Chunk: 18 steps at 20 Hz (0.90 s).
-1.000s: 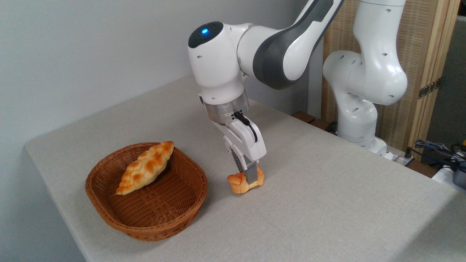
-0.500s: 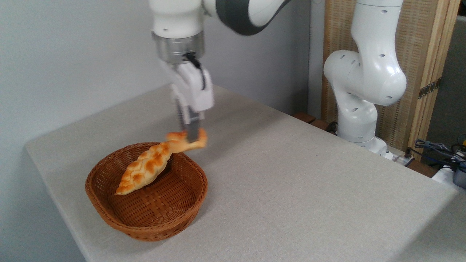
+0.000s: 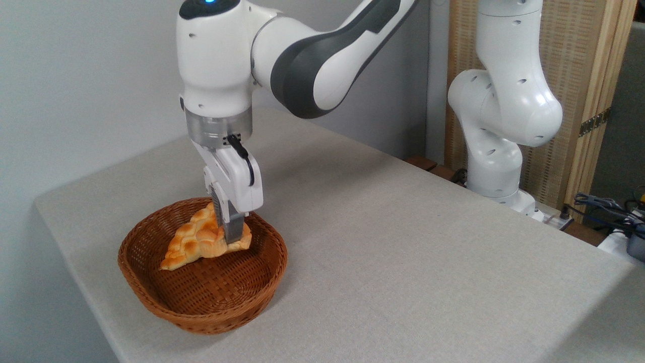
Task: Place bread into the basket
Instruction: 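Carry the bun over the wicker basket and lower it inside, then open the gripper to release the bun and raise it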
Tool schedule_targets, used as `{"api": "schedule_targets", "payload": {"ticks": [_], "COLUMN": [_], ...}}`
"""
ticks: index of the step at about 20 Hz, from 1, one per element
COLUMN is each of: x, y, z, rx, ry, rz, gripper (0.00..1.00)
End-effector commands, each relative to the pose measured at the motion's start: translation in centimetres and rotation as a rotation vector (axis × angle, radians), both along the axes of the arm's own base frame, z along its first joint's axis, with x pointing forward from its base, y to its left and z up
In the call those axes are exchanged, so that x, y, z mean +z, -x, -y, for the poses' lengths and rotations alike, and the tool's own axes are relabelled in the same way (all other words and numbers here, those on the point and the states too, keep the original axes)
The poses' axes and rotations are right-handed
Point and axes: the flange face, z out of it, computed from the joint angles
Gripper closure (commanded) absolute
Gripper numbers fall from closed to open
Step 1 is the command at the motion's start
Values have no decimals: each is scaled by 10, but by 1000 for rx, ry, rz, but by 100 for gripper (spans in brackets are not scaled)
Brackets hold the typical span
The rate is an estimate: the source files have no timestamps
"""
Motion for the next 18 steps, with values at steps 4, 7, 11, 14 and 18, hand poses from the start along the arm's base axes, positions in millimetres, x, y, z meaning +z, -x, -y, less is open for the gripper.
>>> {"api": "schedule_targets", "payload": {"ticks": [4,7,11,14,18], "x": [-7,-5,23,55,94], "y": [-1,-1,-1,11,23], "z": [0,0,-3,-7,-14], "rx": [-28,-47,-30,-17,33], "ry": [2,1,17,25,-29], "rz": [9,16,55,83,6], "gripper": [0,0,0,0,0]}}
